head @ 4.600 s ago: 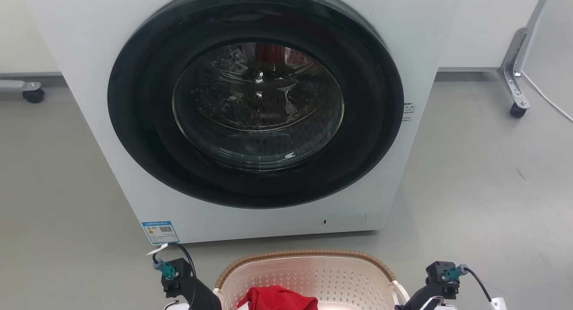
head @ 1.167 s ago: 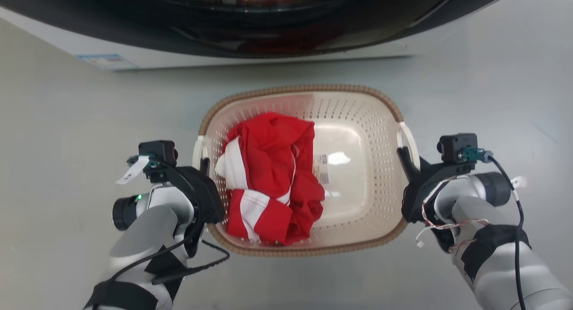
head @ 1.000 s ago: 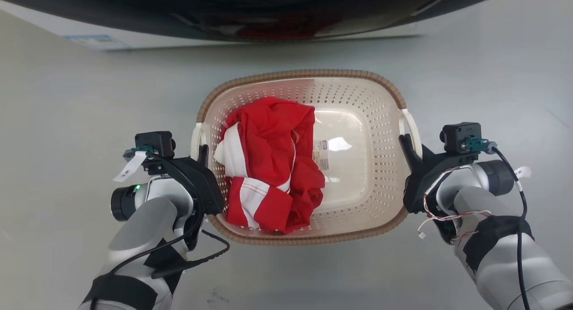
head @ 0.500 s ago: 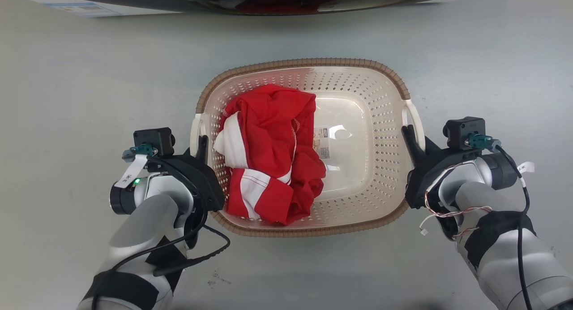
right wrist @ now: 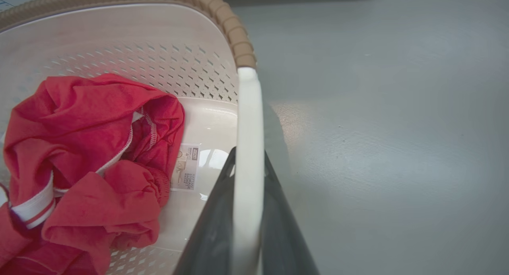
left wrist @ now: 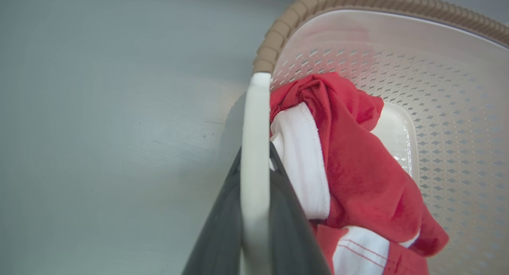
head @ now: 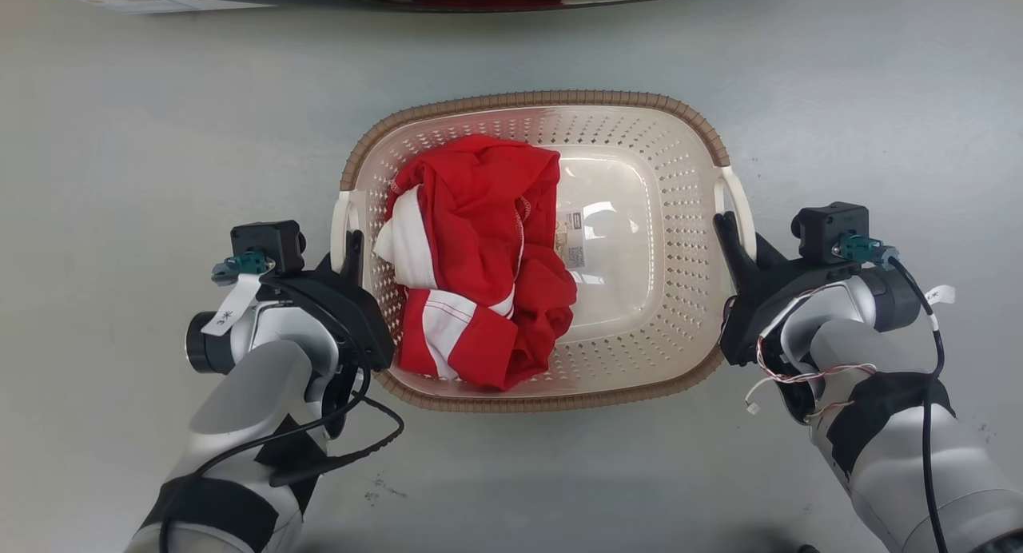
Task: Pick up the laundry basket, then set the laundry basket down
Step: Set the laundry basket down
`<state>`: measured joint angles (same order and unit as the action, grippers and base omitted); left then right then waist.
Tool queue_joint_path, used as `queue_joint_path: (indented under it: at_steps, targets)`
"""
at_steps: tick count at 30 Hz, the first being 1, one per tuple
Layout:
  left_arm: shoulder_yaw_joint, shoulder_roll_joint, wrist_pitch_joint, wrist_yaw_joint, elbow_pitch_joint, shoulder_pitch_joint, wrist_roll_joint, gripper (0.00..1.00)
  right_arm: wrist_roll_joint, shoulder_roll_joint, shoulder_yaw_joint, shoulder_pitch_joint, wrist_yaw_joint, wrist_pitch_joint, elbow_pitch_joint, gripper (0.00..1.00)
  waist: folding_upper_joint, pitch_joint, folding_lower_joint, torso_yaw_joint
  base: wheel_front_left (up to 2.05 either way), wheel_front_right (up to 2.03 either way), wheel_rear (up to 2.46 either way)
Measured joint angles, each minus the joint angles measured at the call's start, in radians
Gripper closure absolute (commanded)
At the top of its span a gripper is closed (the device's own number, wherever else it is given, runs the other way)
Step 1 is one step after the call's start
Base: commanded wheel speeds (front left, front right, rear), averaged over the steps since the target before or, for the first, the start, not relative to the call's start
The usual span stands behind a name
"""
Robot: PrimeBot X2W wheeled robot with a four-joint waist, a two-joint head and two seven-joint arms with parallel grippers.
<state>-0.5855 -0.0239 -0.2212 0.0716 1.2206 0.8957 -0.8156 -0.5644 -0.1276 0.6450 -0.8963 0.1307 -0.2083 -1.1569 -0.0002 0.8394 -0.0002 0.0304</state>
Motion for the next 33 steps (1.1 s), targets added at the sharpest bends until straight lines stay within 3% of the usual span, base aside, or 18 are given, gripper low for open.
queue_joint_path:
  at_steps: [17,18,20,21,22,23,24,33]
  targets:
    - [-0.016,-0.002,-0.001,0.009,0.007,0.0,-0.002,1.0,-0.016,0.013,0.013,-0.011,0.0,-0.004,-0.03,1.0,0.0002,-0.01,0.0003,-0.003,0.0,0.0,0.0]
    - [-0.018,-0.002,-0.001,0.009,0.007,0.0,-0.002,1.0,-0.017,0.013,0.013,-0.011,0.0,-0.004,-0.032,0.85,0.0002,-0.011,0.0002,-0.003,0.0,0.0,0.0]
    - [-0.024,-0.002,-0.001,0.009,0.007,0.0,-0.002,1.0,-0.018,0.013,0.018,-0.011,0.0,0.002,-0.037,0.38,0.0001,-0.012,0.0003,-0.003,0.0,0.0,0.0]
    - [-0.028,-0.002,-0.001,0.009,0.007,0.001,-0.002,1.0,-0.018,0.012,0.021,-0.011,0.001,0.007,-0.04,0.06,0.0002,-0.013,0.0002,-0.003,0.0,0.0,0.0]
    - [-0.028,-0.002,-0.001,0.009,0.007,0.001,-0.002,0.74,-0.018,0.012,0.021,-0.011,0.001,0.007,-0.04,0.0,0.0002,-0.013,0.0002,-0.003,0.0,0.0,0.0]
    - [-0.029,-0.004,0.0,0.009,0.007,0.001,-0.002,0.19,-0.018,0.013,0.023,-0.011,0.001,0.011,-0.042,0.0,0.0002,-0.014,0.0003,-0.003,0.0,0.0,0.0]
    - [-0.03,-0.004,0.0,0.009,0.007,0.001,-0.006,0.0,-0.018,0.012,0.029,-0.01,0.001,0.015,-0.044,0.0,0.0002,-0.015,0.0003,-0.003,0.0,0.0,0.0]
    - [-0.04,-0.005,0.003,0.018,0.002,-0.003,-0.039,0.0,-0.022,0.013,0.05,-0.006,0.001,0.019,-0.048,0.0,0.0003,-0.045,0.0003,-0.003,0.0,0.0,0.0]
